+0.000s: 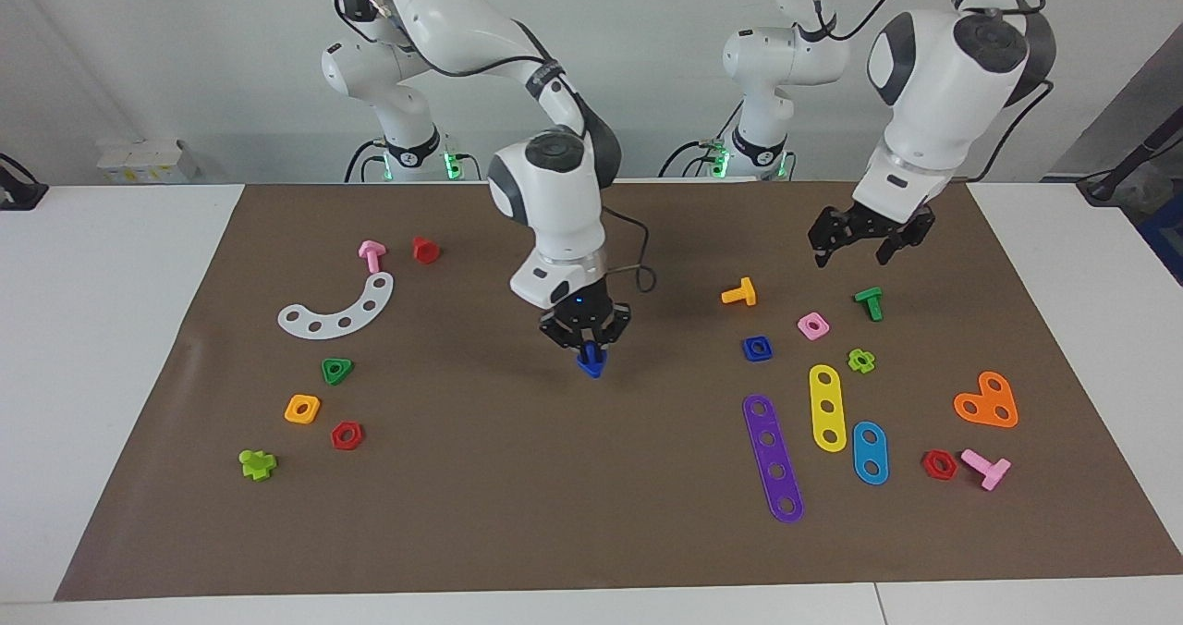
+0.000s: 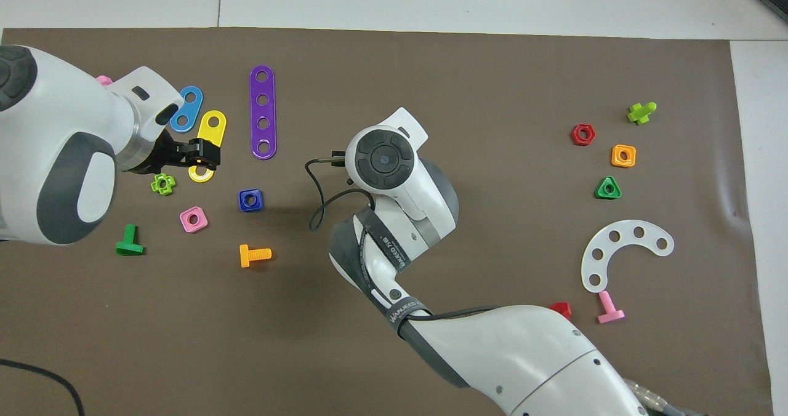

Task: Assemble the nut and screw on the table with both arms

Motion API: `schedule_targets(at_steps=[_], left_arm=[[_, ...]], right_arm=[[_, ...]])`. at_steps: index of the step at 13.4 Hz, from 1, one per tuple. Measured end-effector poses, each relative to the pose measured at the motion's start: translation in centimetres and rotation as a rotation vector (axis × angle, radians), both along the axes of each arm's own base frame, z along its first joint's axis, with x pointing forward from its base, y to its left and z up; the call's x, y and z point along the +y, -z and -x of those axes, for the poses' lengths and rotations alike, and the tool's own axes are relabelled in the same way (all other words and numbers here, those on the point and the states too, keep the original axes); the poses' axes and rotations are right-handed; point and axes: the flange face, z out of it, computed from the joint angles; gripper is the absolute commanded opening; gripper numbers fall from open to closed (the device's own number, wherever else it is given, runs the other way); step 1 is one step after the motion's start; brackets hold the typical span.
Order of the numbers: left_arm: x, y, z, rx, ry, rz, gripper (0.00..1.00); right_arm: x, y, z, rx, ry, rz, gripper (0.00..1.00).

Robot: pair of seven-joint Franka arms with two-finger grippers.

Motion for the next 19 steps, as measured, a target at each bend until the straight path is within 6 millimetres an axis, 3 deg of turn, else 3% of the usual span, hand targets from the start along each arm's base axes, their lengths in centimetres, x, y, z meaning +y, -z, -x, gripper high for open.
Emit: schedule_targets(at_steps=[3,4,5,6,7,10,12,14,16,19], left_arm=[[-0.3,4.9,0.0,-0.002,-0.037,0.016,0.92],[-0.8,6.3,0.0,0.004,-0.048,0.016,0.92],[-1.3,7.6,0.0,0.007,-0.053,0.016,0.91],[-1.8,8.8,0.1,0.01,-0.055,0.016,0.89],[-2.1,9.9,0.3,0.012,-0.054,0.015,0.86],[-3.4,13.3,1.0,0.014,-0.068,0.015,0.83],[-3.9,14.7,1.7,0.031,-0.075,0.01,0.77],[-4.0,15.3,2.2,0.045,-0.076,0.005,0.7],[-4.0,15.7,2.6,0.059,-0.096,0.001,0.63],[-4.5,15.9,2.9,0.065,-0.129,-0.001,0.51]], right_arm=[[-0.1,0.3,-0.2,-0.004,0.003,0.0,0.0],[0.0,0.8,0.1,-0.005,0.0,-0.001,0.09],[0.1,1.3,0.4,0.0,-0.004,0.003,0.25],[0.2,1.9,0.8,0.007,-0.008,0.007,0.75],[0.2,2.2,1.0,0.01,-0.009,0.009,1.0],[0.0,2.0,0.9,0.008,-0.006,0.01,1.0],[-1.5,-0.4,-0.2,-0.016,0.021,0.006,1.0],[-6.7,-5.9,-2.5,-0.031,0.096,0.004,1.0],[-14.4,-12.6,-4.1,-0.021,0.143,0.022,1.0],[-24.4,-18.6,-4.3,0.023,0.139,0.065,1.0]])
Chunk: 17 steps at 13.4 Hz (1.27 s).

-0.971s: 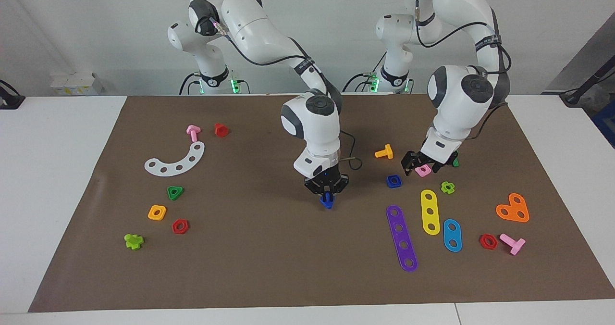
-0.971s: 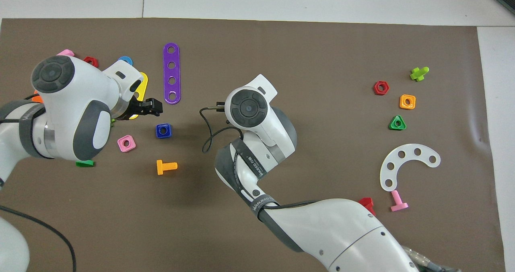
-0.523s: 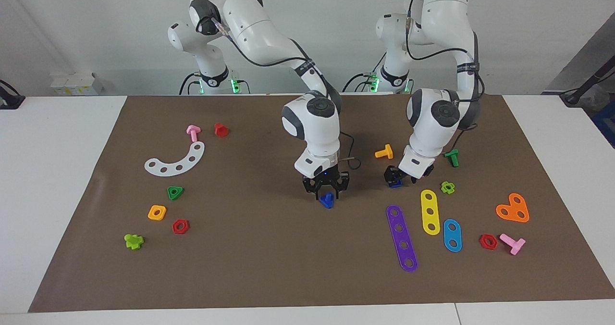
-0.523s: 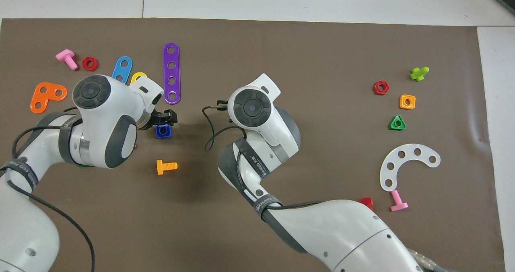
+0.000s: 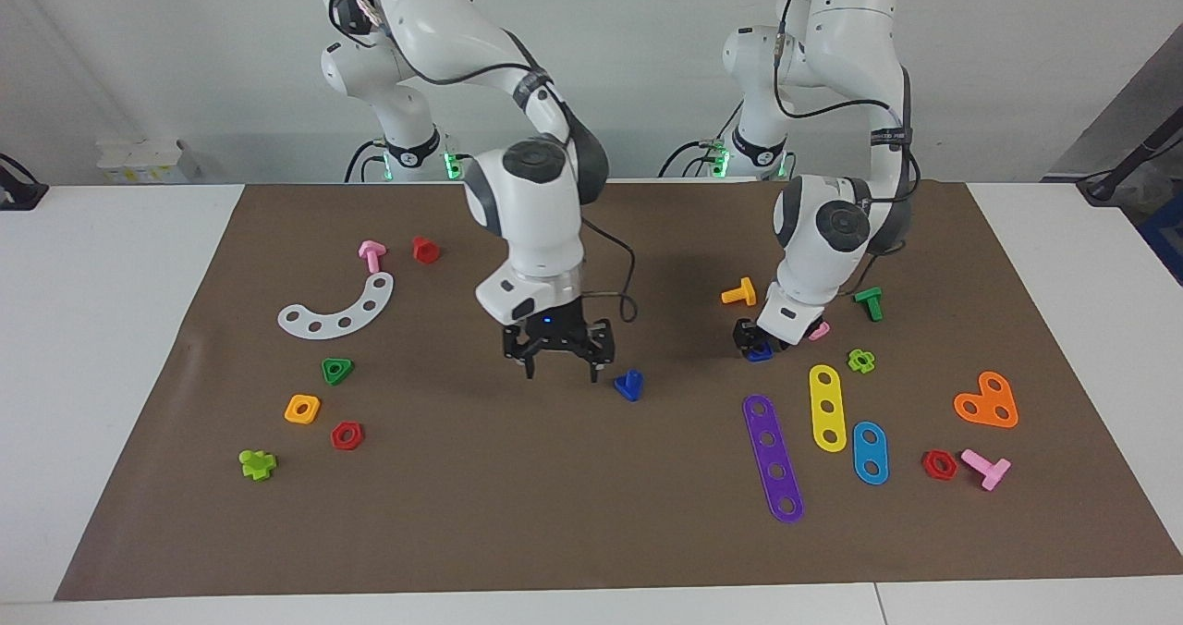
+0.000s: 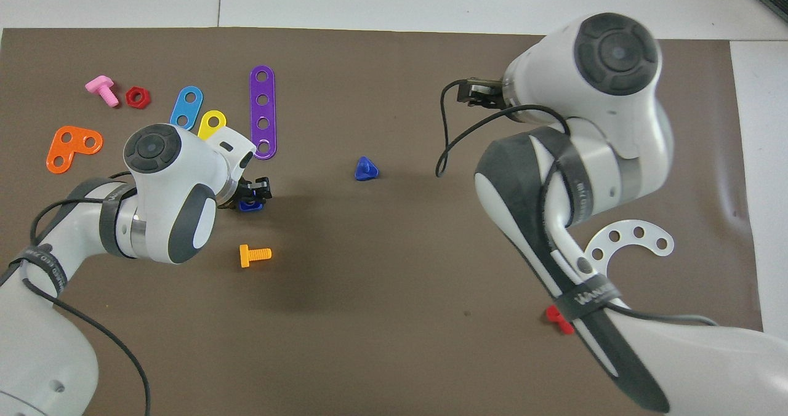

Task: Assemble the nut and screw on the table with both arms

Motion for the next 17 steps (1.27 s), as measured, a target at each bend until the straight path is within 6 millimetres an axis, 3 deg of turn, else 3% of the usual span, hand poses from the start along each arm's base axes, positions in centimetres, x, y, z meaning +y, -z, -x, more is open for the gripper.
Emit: schedule_targets(at_steps=[2,5,9,11,14,17], left_arm=[[-0.4,0.0,0.1,0.0,-0.006,-0.001,0.33],[-0.6,-0.1,0.2,-0.002,-0.006,0.0,0.04],[-0.6,-0.6,-0.2,-0.014,-0.007,0.003,0.01],[-1.6,-2.5,-1.3,-0.054,0.0,0.02,0.01],[-6.3,-5.2,-1.8,-0.076,-0.008,0.08,0.01],[-12.8,-6.7,-2.1,-0.074,-0.066,0.102,0.01]], right_arm=[[-5.1,-2.4,0.5,0.03,-0.008,0.017,1.0],[-11.1,-5.5,1.9,0.074,-0.021,0.033,1.0],[-17.8,-9.3,5.5,0.161,-0.017,0.036,1.0],[-20.0,-11.9,7.8,0.183,0.005,0.028,1.0],[-22.3,-15.6,11.1,0.167,0.04,0.016,1.0],[-23.1,-14.6,11.9,0.21,0.037,0.012,1.0]])
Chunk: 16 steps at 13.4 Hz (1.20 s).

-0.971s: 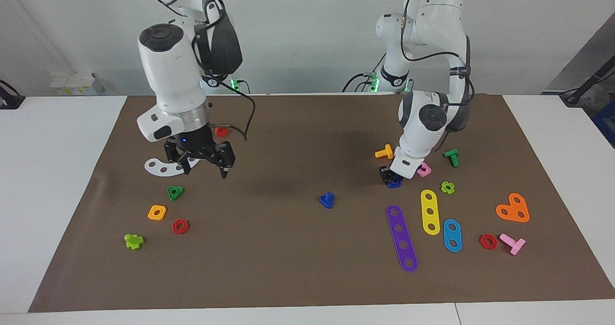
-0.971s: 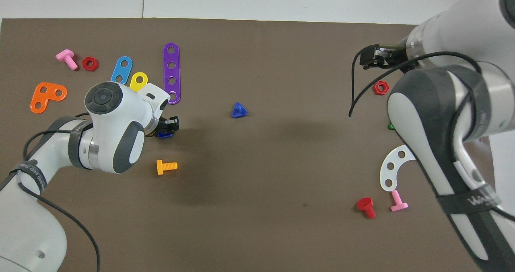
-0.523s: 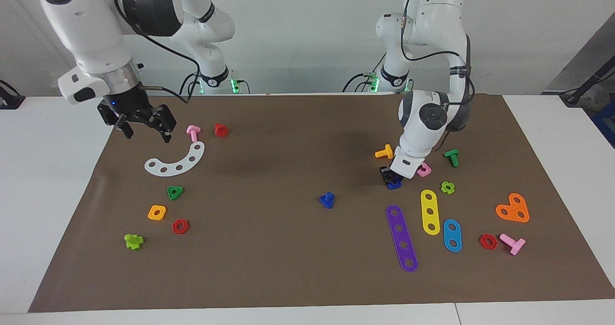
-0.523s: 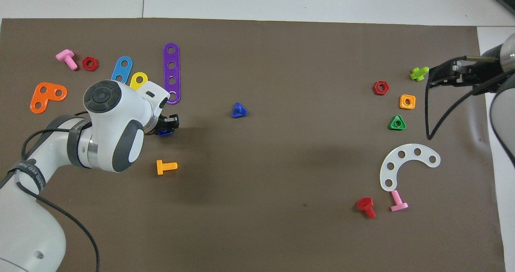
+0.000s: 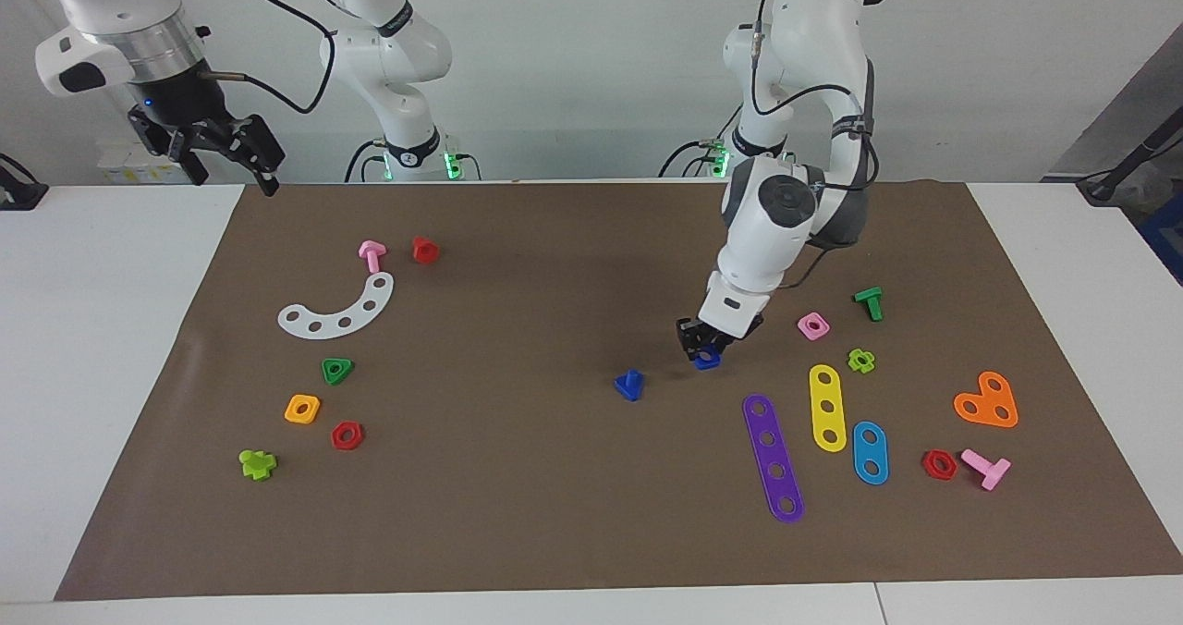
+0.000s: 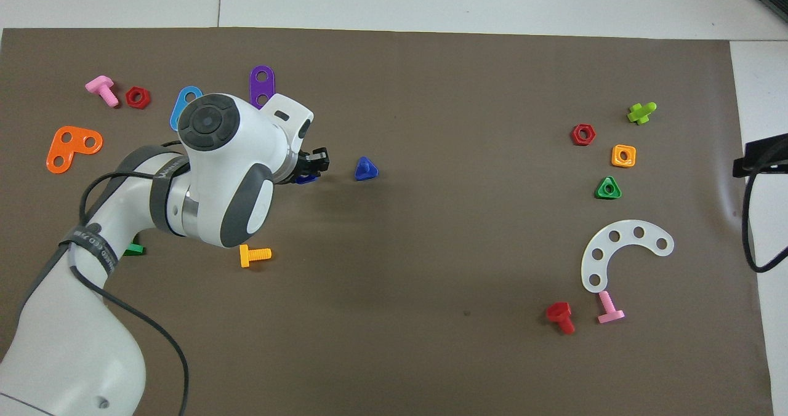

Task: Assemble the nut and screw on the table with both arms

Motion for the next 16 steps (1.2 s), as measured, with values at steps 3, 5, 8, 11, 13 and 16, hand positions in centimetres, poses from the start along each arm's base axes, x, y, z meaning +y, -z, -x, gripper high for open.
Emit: schedule_targets(at_steps=[3,5,8,11,13,16], left_arm=[[-4.4,0.3,0.1,0.014,-0.043,0.038,0.01],[-6.0,0.9,-0.2,0.022,-0.066,0.048,0.01],[-6.8,1.4,-0.4,0.027,-0.078,0.052,0.01],[-7.1,1.1,-0.5,0.027,-0.094,0.064,0.01],[-7.2,0.8,-0.8,0.022,-0.099,0.071,0.01],[-7.5,0.7,-0.7,0.021,-0.098,0.074,0.01]], right_arm=[[0.5,1.9,0.0,0.038,-0.013,-0.003,1.0],[0.7,2.5,0.1,0.05,-0.017,-0.004,1.0],[0.8,2.4,0.3,0.05,-0.018,-0.005,1.0],[0.9,2.4,0.4,0.049,-0.021,-0.005,1.0],[0.9,2.4,0.5,0.051,-0.022,-0.005,1.0],[0.9,2.5,0.5,0.052,-0.022,-0.005,1.0]])
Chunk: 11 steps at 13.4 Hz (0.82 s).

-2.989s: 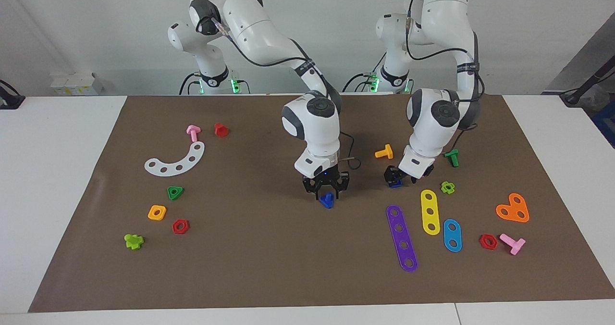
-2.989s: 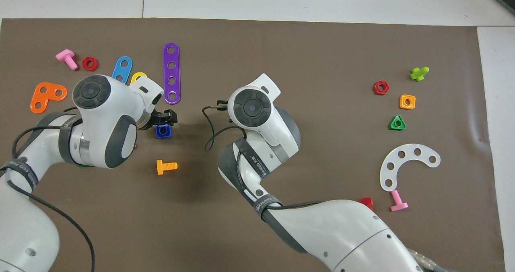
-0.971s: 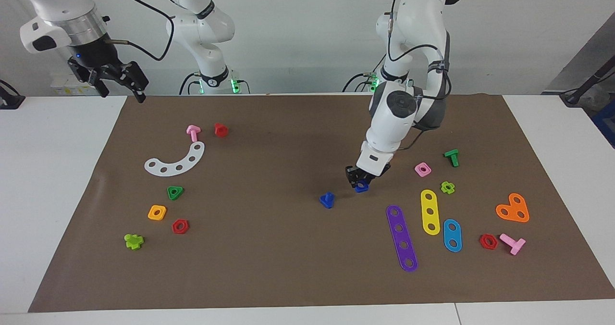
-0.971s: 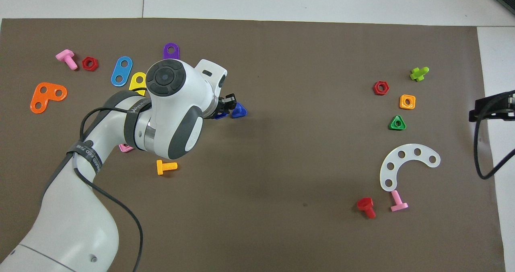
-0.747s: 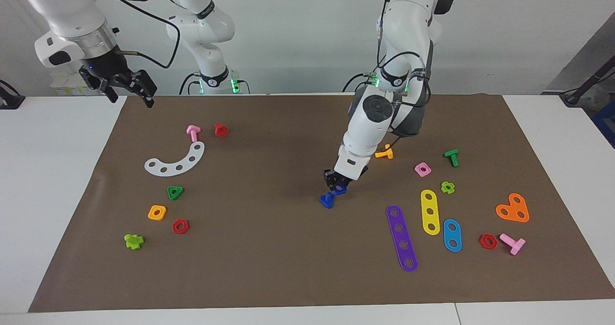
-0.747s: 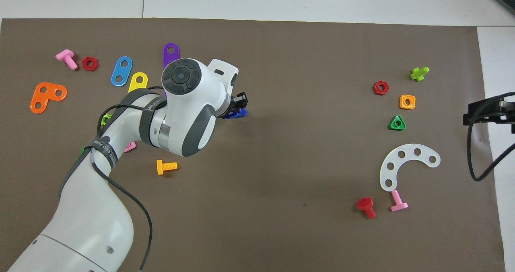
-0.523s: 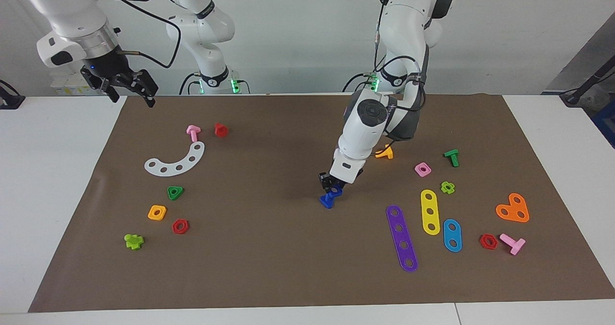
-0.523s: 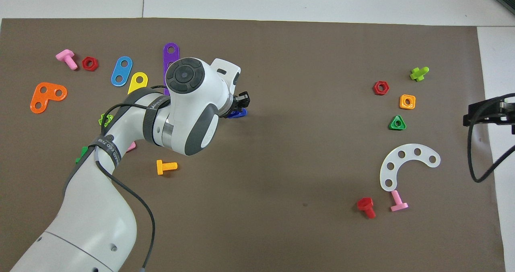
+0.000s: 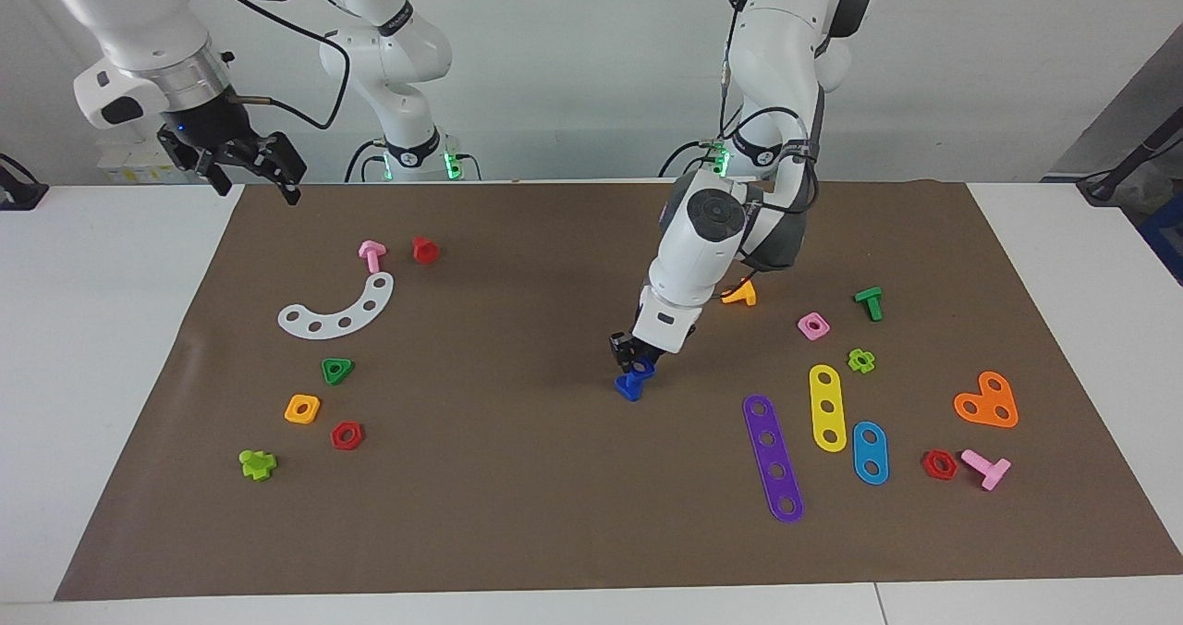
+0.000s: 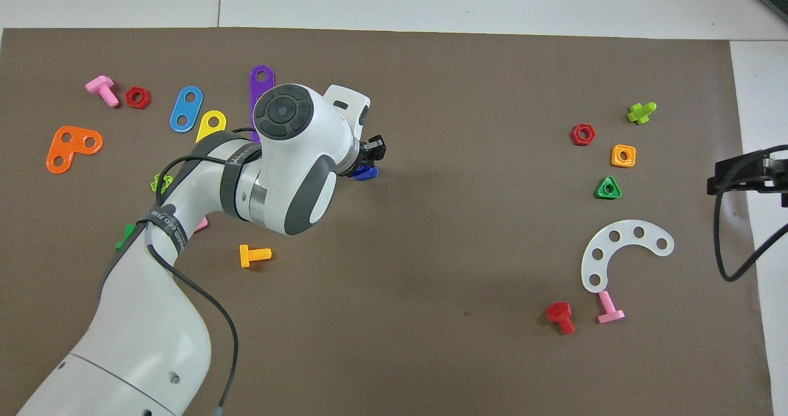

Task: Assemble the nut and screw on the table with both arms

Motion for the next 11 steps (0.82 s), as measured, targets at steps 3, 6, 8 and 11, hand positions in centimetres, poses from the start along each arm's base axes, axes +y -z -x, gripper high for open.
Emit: schedule_targets(at_steps=[3,6,8,11], left_arm=[[-0.6,0.3,0.3,0.003,0.003,-0.001,0.01],[-0.6,0.7,0.3,0.006,0.0,-0.003,0.01],[-0.5,0.7,0.2,0.006,-0.002,-0.004,0.01],[-0.3,1.6,0.2,0.004,-0.006,-0.006,0.01]], right_arm=[[0.0,0.1,0.0,0.001,0.0,0.0,1.0],[0.0,0.1,0.0,0.002,-0.001,0.0,1.0],[0.1,0.1,0.0,0.002,-0.001,0.0,1.0],[0.1,0.1,0.0,0.003,-0.001,0.0,1.0]])
